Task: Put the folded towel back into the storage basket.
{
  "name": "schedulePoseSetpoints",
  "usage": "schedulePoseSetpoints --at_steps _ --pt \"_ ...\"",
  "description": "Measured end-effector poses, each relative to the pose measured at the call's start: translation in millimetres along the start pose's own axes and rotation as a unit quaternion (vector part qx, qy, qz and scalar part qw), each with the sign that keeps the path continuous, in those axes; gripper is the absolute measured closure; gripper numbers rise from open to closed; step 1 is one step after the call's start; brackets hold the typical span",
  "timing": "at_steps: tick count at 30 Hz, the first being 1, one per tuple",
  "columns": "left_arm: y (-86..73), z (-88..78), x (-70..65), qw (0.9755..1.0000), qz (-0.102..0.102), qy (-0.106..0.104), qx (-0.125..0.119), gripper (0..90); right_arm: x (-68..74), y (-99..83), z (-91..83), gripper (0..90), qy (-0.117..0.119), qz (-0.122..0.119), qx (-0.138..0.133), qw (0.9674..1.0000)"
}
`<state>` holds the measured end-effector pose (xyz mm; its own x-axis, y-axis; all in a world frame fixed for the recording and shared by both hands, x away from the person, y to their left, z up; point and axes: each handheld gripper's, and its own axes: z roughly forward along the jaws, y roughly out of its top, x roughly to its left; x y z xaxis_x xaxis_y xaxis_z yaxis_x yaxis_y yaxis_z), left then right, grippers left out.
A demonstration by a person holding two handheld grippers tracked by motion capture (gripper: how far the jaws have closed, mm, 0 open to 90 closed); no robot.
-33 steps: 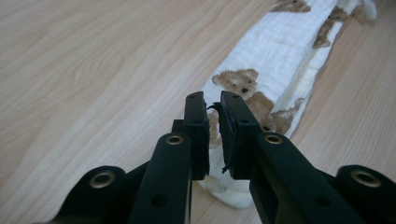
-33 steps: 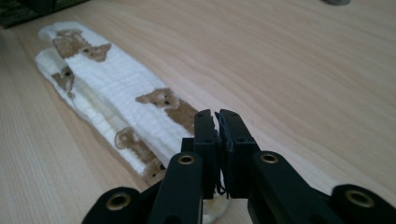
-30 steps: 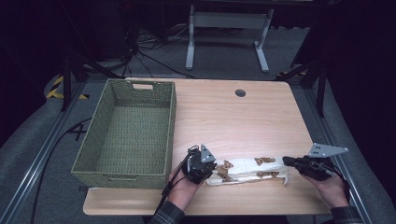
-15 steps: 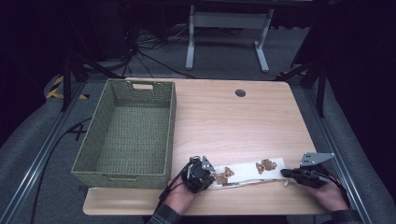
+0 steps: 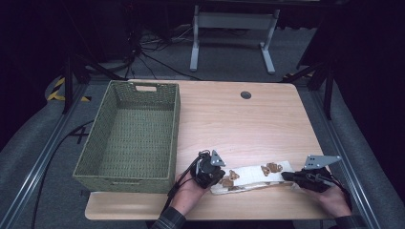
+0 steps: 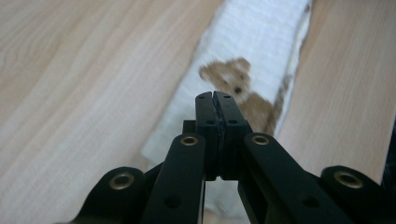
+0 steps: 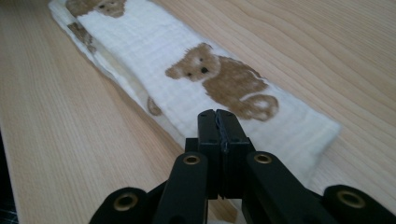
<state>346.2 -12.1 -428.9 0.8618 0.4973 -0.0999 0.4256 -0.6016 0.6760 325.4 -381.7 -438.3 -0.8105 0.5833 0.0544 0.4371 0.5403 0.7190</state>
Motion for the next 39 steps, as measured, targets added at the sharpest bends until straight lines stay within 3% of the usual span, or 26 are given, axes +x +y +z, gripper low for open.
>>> schedulePoseSetpoints --at_steps 5,10,13,18,25,35,37,39 --pt "16.1 8.4 10.1 1.0000 0.005 0.005 -0.001 89.8 13.1 10.4 13.6 89.8 0.025 -0.013 0.003 0.9996" --pt "27.5 27.8 16.0 0.9999 0.012 -0.006 -0.004 89.8 23.3 18.2 28.2 89.8 0.042 -0.025 0.011 0.9987" --pt "28.6 40.2 16.0 0.9995 0.019 -0.023 0.014 89.7 27.0 21.5 38.5 89.8 0.043 -0.036 0.032 0.9979" --pt "23.9 50.6 8.5 0.9981 0.036 -0.026 0.043 89.8 27.1 22.5 42.2 89.8 0.039 -0.041 0.041 0.9976" --pt "16.9 45.3 0.9 0.9969 0.052 -0.021 0.055 89.8 17.9 28.1 47.3 89.9 0.019 -0.045 0.043 0.9979" --pt "4.1 33.9 -4.3 0.9969 0.050 -0.017 0.058 89.7 5.2 47.9 67.4 89.8 0.009 -0.043 0.038 0.9983" --pt "3.0 33.1 -6.1 0.9966 0.054 -0.020 0.059 89.7 1.9 53.2 73.3 89.8 0.008 -0.043 0.036 0.9984" --pt "0.7 33.1 -9.8 0.9966 0.048 -0.038 0.056 89.7 -3.0 61.4 81.5 89.8 0.009 -0.046 0.036 0.9982"
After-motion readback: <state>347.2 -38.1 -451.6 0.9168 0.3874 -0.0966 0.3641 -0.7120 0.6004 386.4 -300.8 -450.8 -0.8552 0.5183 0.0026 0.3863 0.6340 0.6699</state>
